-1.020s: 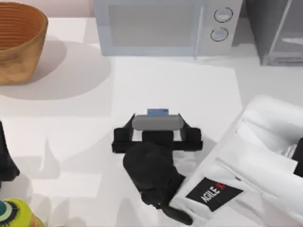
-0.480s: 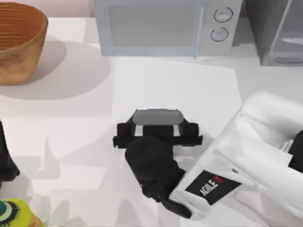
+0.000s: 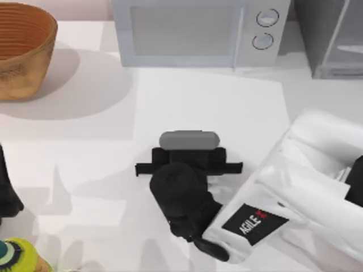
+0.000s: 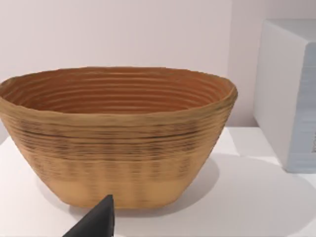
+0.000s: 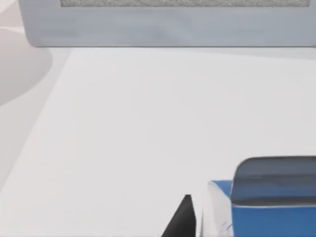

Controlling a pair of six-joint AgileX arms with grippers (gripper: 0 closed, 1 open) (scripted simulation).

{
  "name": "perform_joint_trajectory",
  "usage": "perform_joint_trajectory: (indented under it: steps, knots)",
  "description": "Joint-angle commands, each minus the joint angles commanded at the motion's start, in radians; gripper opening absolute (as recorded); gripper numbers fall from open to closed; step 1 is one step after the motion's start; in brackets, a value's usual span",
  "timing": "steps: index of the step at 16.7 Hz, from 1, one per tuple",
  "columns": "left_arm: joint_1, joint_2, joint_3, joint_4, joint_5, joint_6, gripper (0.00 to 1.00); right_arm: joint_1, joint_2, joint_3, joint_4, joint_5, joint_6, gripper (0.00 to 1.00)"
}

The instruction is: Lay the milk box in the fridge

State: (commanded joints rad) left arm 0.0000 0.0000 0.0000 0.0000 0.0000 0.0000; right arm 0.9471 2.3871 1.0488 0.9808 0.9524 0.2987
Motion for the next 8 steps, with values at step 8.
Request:
perform_joint_trajectory:
  steps: [8]
  knots:
    - [0.000,0.000,0.000,0.000,0.000,0.000,1.00,0.000,0.000,0.000,0.000,0.000,0.000,0.00]
